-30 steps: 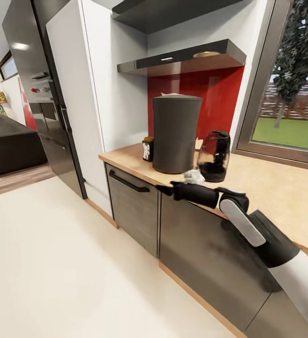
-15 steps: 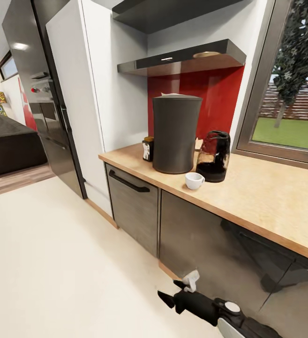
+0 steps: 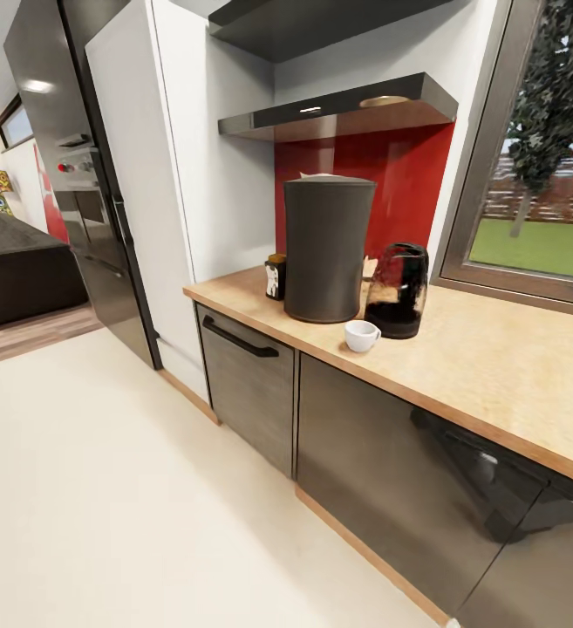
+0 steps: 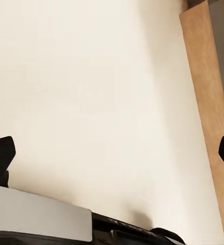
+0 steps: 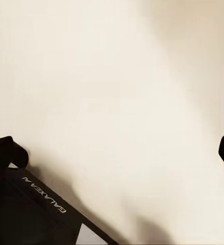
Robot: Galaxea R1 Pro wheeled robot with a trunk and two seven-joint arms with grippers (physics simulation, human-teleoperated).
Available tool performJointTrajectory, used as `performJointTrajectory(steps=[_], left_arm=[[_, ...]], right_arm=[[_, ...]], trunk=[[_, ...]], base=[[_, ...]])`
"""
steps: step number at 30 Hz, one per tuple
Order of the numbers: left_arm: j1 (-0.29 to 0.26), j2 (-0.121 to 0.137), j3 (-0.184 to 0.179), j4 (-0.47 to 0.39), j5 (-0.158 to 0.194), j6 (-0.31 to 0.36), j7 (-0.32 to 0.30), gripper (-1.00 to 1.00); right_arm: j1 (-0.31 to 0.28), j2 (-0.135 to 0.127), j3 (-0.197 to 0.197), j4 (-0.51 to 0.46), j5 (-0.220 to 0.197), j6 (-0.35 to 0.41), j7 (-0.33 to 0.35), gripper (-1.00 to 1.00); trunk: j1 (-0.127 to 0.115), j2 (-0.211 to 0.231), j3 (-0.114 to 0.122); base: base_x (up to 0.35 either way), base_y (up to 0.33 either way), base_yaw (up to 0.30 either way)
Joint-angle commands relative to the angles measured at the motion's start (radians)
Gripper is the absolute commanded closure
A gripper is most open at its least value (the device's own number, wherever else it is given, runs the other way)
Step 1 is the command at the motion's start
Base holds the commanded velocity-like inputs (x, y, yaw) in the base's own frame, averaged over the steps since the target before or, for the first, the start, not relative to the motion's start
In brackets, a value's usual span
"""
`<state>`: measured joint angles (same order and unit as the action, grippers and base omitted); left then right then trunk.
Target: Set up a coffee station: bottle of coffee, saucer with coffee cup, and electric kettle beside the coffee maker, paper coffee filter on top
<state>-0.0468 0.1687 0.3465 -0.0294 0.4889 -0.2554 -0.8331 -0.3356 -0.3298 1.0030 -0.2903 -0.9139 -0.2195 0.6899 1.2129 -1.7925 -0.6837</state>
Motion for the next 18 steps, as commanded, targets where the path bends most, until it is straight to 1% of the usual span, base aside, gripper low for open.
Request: performJointTrajectory(steps=[1,2,3,7,9,12,18], left_arm=[[-0.001,0.001,0.011,-0.001,0.009,0.014,-0.003,-1.00],[-0.001,0.002,0.012,-0.004,0.016,0.024,-0.003,-1.00],[-0.001,0.005,0.032,-0.025,0.035,0.056,-0.004,-1.00],[-0.001,0.006,0.057,-0.048,0.043,0.071,-0.004,-1.00],[-0.001,0.004,0.072,-0.061,0.046,0.074,-0.001,-1.00],[-0.001,0.003,0.077,-0.066,0.046,0.074,0.000,-1.00],[-0.001,0.002,0.082,-0.067,0.045,0.077,-0.001,-1.00]], right_arm=[[0.001,0.000,0.009,0.034,-0.006,-0.009,0.008,-1.00],[0.002,0.000,0.009,0.049,-0.006,-0.011,0.011,-1.00],[0.020,0.000,0.010,0.103,-0.004,-0.012,0.017,-1.00],[0.037,0.000,0.010,0.150,-0.004,-0.012,0.021,-1.00],[0.046,0.000,0.010,0.203,-0.004,-0.013,0.021,-1.00],[0.048,-0.001,0.010,0.230,-0.003,-0.013,0.022,-1.00],[0.050,0.000,0.010,0.241,-0.003,-0.012,0.025,-1.00]], trunk=[[0.000,0.000,-0.001],[0.000,0.000,-0.001],[0.000,0.000,-0.001],[0.000,0.000,-0.001],[0.000,0.000,-0.001],[0.000,0.000,-0.001],[0.000,0.000,-0.001]], base=[[0.000,0.000,0.000],[0.000,0.000,0.000],[0.000,0.000,0.000],[0.000,0.000,0.000],[0.000,0.000,0.000],[0.000,0.000,0.000],[0.000,0.000,0.000]])
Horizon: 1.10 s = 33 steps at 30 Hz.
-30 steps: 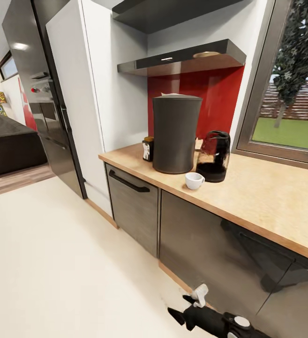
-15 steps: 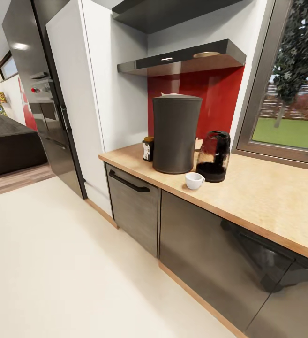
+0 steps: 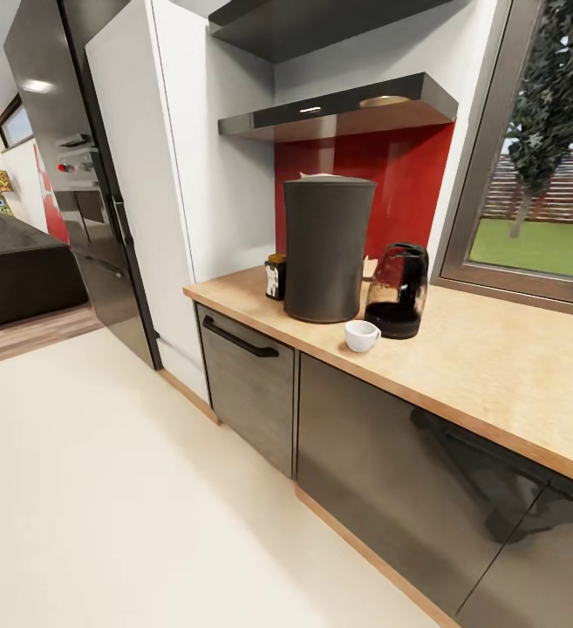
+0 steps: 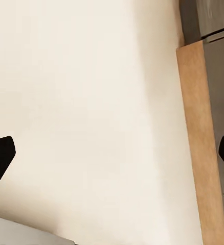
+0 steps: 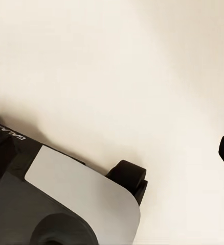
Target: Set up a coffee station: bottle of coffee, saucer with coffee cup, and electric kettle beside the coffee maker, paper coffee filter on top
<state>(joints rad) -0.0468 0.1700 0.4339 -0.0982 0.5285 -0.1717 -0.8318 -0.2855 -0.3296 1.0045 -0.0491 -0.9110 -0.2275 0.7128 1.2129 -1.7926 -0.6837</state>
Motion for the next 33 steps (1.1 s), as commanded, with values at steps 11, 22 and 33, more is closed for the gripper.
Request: performJointTrajectory(steps=[11,22,33], left_arm=[[-0.001,0.000,-0.009,0.002,0.004,-0.005,0.000,-1.00],[-0.001,0.000,-0.009,0.002,0.004,-0.005,0.000,-1.00],[-0.001,0.000,-0.009,0.002,0.004,-0.005,0.000,-1.00]], right_arm=[[0.000,0.001,0.009,0.002,-0.006,-0.004,0.002,-1.00],[0.000,0.001,0.009,0.002,-0.006,-0.004,0.002,-1.00],[0.000,0.001,0.009,0.002,-0.006,-0.004,0.001,-1.00]], trunk=[[0.000,0.000,-0.001],[0.000,0.000,-0.001],[0.000,0.000,-0.001]], base=[[0.000,0.000,-0.126],[0.000,0.000,-0.281],[0.000,0.000,-0.286]])
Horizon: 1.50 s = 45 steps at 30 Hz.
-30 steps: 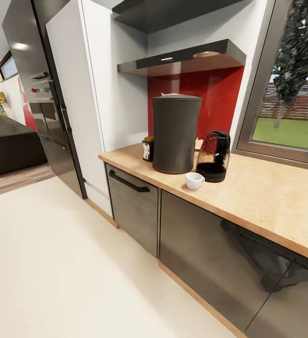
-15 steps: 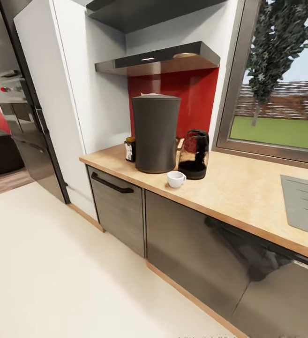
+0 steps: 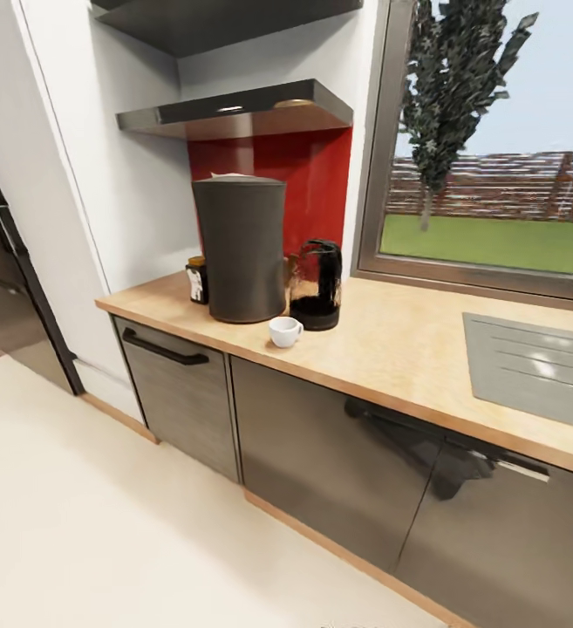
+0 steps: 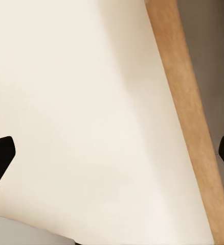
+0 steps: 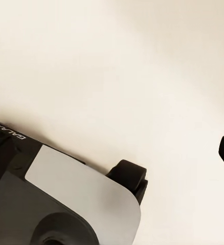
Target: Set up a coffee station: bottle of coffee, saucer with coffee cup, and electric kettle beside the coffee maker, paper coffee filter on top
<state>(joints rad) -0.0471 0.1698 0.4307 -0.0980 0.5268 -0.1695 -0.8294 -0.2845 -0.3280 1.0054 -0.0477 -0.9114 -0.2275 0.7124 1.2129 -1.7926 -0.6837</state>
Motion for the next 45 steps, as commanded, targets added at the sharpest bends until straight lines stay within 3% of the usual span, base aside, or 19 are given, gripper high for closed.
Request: performJointTrajectory(steps=[1,45], left_arm=[[0.000,0.000,-0.006,0.001,0.005,-0.007,-0.002,-1.00],[0.000,0.000,-0.009,0.001,0.003,-0.010,-0.002,-1.00]], right_arm=[[-0.001,0.000,0.009,0.000,-0.006,-0.004,0.002,-1.00],[-0.001,0.000,0.009,0.002,-0.006,-0.004,0.001,-1.00]], trunk=[[0.000,0.000,-0.001],[0.000,0.000,-0.001]], base=[[0.000,0.000,-0.286],[-0.028,-0.027,-0.253]])
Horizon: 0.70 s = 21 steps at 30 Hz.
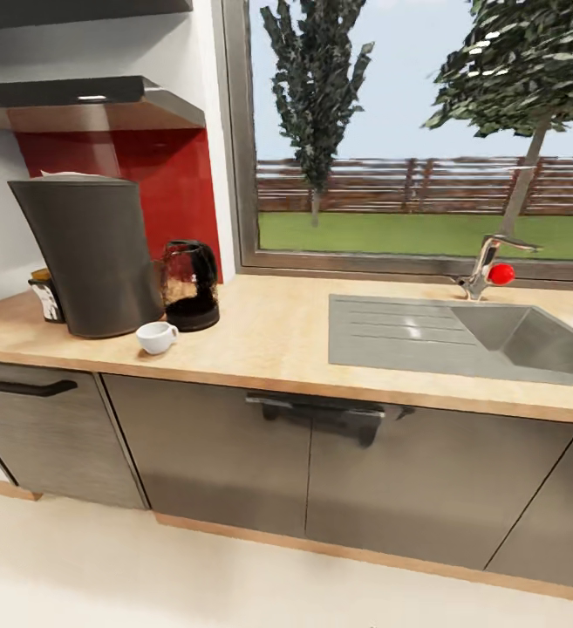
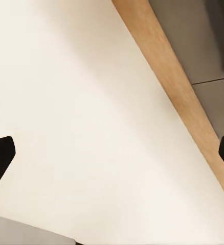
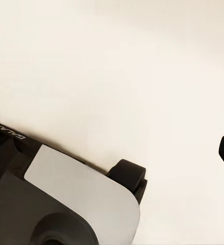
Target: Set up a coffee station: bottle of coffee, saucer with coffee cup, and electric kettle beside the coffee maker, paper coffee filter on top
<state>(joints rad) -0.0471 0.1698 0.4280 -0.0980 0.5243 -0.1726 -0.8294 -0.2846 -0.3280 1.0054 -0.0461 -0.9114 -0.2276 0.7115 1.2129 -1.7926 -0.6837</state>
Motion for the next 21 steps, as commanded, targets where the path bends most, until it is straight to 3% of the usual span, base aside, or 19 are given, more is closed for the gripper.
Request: performJointTrajectory(steps=[1,21], left_arm=[[0.000,0.000,-0.006,0.001,0.005,-0.007,-0.002,-1.00],[0.000,0.000,-0.006,0.001,0.005,-0.007,-0.002,-1.00]], right_arm=[[-0.001,0.000,0.009,0.000,-0.006,-0.004,0.002,-1.00],[-0.001,0.000,0.009,0.000,-0.006,-0.004,0.002,-1.00]], trunk=[[0.000,0.000,-0.001],[0.000,0.000,-0.001]], base=[[0.000,0.000,-0.288],[0.000,0.000,-0.289]])
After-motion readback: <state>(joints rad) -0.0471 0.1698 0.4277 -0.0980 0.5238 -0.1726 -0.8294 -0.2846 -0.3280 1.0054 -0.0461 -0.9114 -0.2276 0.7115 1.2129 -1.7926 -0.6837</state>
